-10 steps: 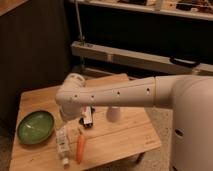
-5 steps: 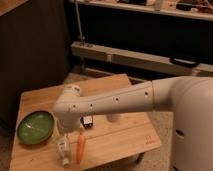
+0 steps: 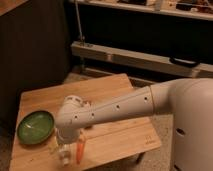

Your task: Stand the bottle upright

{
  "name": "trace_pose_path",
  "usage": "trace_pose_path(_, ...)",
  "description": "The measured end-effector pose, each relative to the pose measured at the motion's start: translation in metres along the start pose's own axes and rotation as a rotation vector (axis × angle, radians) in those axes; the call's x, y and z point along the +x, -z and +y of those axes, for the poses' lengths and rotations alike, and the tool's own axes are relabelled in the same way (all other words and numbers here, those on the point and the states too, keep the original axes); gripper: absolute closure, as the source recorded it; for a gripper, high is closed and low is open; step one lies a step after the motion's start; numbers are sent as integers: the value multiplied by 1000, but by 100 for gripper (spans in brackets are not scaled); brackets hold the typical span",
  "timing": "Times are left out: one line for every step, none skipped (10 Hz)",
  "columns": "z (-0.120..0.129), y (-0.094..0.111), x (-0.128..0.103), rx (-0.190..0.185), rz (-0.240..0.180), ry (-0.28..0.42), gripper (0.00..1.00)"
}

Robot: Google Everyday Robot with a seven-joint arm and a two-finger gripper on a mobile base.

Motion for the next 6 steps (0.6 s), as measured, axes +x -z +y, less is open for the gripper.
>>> trace_pose_path(-10, -3, -5, 3, -37, 9, 20)
trace_pose_path(-17, -5, -5, 3, -82, 30, 20)
trace_pose_path(-21, -7, 0, -5, -118, 52, 20)
trace_pose_path(-23, -10, 3, -18, -140, 64, 20)
trace_pose_path(-25, -14, 3, -24, -152, 65, 20)
trace_pose_path(-23, -22, -5, -43, -173, 49, 20)
